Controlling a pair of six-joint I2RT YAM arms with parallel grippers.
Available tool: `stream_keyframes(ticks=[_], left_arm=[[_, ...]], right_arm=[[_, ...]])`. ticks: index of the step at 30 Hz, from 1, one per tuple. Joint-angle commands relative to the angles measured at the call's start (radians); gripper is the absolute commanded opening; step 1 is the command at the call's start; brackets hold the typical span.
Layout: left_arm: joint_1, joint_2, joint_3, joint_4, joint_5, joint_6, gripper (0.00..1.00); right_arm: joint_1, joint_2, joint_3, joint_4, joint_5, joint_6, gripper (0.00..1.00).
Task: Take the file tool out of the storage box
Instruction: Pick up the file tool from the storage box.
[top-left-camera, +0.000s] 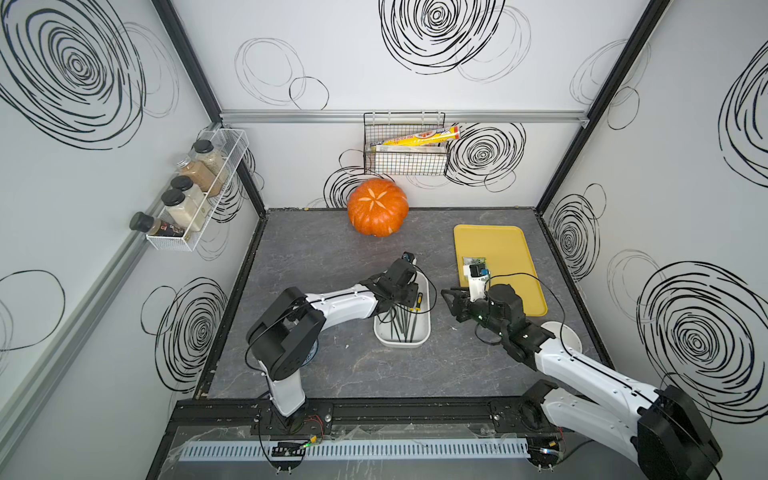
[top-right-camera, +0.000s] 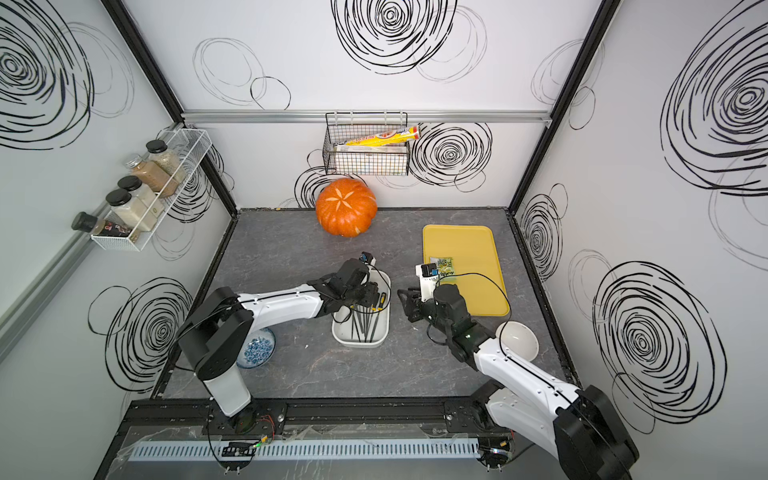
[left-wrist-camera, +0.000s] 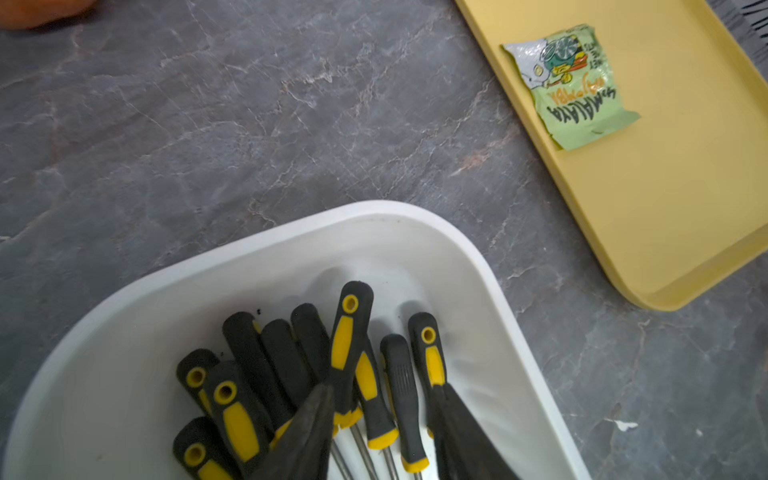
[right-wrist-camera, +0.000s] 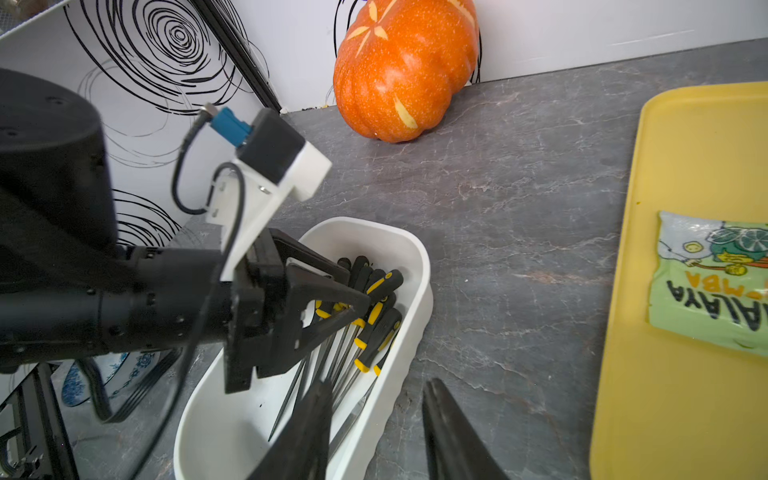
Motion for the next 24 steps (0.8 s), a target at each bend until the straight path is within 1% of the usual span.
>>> stream_keyframes(ticks=[1,5,10,13,15,18,21,24], left_arm=[[0.009,0.05,0.045,-0.04,-0.026,0.038,0.43],[0.013,0.073,0.064,-0.056,-0.079,0.056,0.43],[0.025,0.121,0.091,-0.074,-0.034,0.061,0.39],[0.025,0.121,0.09,-0.07,-0.021,0.058,0.3],[0.025,0.112,0.083,-0.067,-0.014,0.055,0.17],[0.024,0.104,0.081,-0.069,-0.011,0.053,0.14],[0.023,0.083,0.073,-0.068,-0.013,0.045,0.0],[0.023,0.009,0.034,-0.037,-0.03,0.027,0.0]], right_arm=[[0.003,0.015,0.0,0.032,-0.007,0.0,0.4],[0.003,0.025,-0.002,0.046,-0.023,0.005,0.4],[0.003,0.034,0.001,0.047,-0.025,0.004,0.4],[0.003,0.033,0.001,0.042,-0.016,0.0,0.4],[0.003,0.033,0.001,0.042,-0.013,-0.001,0.41],[0.003,0.033,0.001,0.043,-0.012,-0.002,0.41],[0.003,0.033,0.001,0.043,-0.012,-0.003,0.41],[0.003,0.032,-0.002,0.05,-0.017,-0.004,0.41]])
